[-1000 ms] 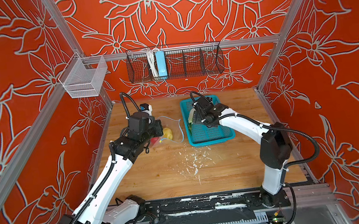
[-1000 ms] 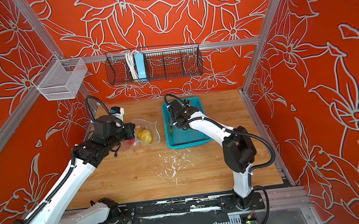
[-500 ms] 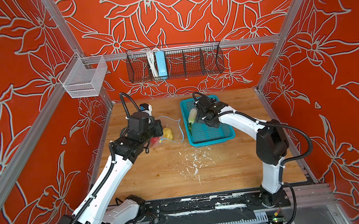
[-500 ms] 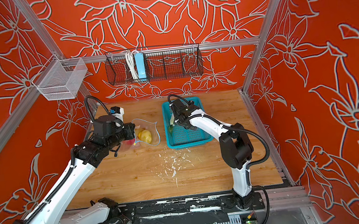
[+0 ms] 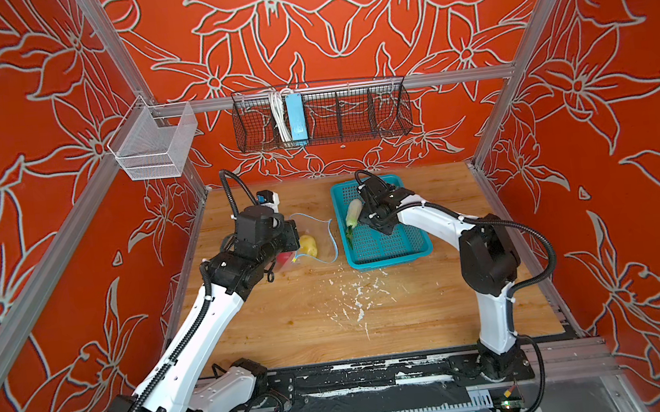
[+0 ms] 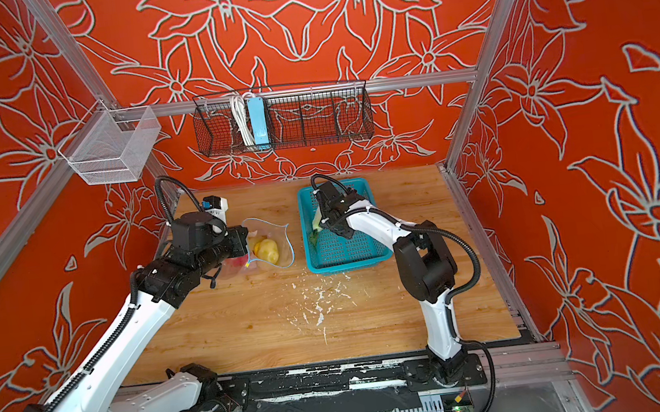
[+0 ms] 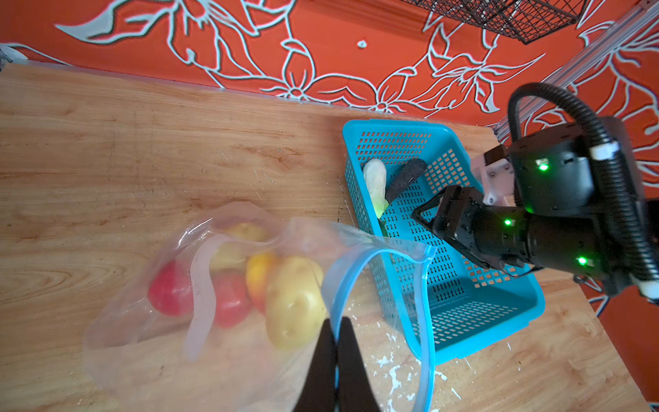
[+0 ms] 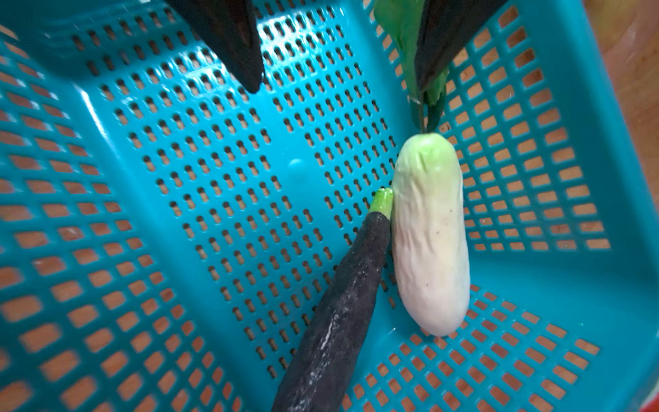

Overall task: Place the food in the zip-top bag and seal the zipper
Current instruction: 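Lower the right gripper onto the dark eggplant and close it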

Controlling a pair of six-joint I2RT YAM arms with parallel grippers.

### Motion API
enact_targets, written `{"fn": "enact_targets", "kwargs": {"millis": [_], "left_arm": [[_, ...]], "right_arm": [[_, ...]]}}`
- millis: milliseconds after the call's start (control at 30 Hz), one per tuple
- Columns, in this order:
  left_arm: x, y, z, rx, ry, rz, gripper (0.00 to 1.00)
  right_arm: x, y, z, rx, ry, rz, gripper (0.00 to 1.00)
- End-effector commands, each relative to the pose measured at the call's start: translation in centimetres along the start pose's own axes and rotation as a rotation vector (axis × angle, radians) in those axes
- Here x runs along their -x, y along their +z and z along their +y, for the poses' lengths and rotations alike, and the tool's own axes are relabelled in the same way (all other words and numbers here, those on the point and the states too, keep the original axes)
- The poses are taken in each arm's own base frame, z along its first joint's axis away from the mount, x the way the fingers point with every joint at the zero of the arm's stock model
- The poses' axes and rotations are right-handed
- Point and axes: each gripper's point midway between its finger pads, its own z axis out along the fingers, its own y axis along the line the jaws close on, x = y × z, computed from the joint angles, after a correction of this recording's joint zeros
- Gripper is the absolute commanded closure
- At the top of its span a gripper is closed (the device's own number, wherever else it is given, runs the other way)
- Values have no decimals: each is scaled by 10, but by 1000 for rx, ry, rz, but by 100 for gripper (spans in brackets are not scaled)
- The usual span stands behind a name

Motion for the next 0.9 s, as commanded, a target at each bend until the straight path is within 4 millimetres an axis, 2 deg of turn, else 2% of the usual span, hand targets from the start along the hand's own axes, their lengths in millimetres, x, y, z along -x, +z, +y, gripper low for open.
{"fn": "enact_targets", "kwargs": {"millis": [0, 233, 367, 600, 733, 867], "left_arm": [[3, -2, -2, -13, 0, -19, 100], [4, -4, -2, -14, 1, -25, 100], [4, -4, -1, -12, 0, -26, 100], [5, -4, -2, -17, -1, -26, 100], [4, -4, -1, -10, 0, -28, 100], [3, -3, -2, -17, -2, -20, 100]], "right_arm": [[3, 12, 0, -18, 46, 5, 34], [13, 37, 0, -34, 50, 2, 47], [20, 39, 2, -43, 45, -20, 47], [20, 51, 3, -51, 52, -7, 47], [21, 57, 12, -14, 38, 0, 47], [23, 65, 8, -44, 39, -3, 47]]}}
